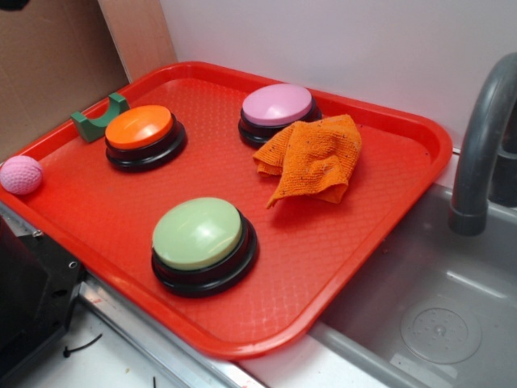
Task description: Push the orange button.
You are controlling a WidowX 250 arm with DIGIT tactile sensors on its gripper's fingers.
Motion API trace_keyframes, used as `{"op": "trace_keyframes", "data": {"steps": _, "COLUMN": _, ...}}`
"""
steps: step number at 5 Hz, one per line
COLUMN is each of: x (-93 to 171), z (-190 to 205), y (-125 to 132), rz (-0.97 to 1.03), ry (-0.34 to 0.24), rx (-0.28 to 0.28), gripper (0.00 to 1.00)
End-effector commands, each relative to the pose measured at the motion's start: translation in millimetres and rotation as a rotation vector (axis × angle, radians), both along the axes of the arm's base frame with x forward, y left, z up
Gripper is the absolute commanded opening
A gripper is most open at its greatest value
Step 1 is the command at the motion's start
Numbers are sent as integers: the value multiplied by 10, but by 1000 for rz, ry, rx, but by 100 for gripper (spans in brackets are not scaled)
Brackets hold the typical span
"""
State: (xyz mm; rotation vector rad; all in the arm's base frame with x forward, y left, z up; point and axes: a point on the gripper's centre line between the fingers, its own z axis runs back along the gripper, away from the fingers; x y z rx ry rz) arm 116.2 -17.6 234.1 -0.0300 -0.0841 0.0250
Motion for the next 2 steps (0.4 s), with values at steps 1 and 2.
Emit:
{"op": "trace_keyframes", "data": {"steps": 1, "x": 0, "z": 0, "y": 0, "rz": 0, "ry": 0, "rx": 0, "gripper": 100}}
{"op": "trace_keyframes", "data": {"steps": 2, "x": 500, "z": -373, "y": 500, "rz": 124, "ry": 94, "rx": -11, "gripper": 100}}
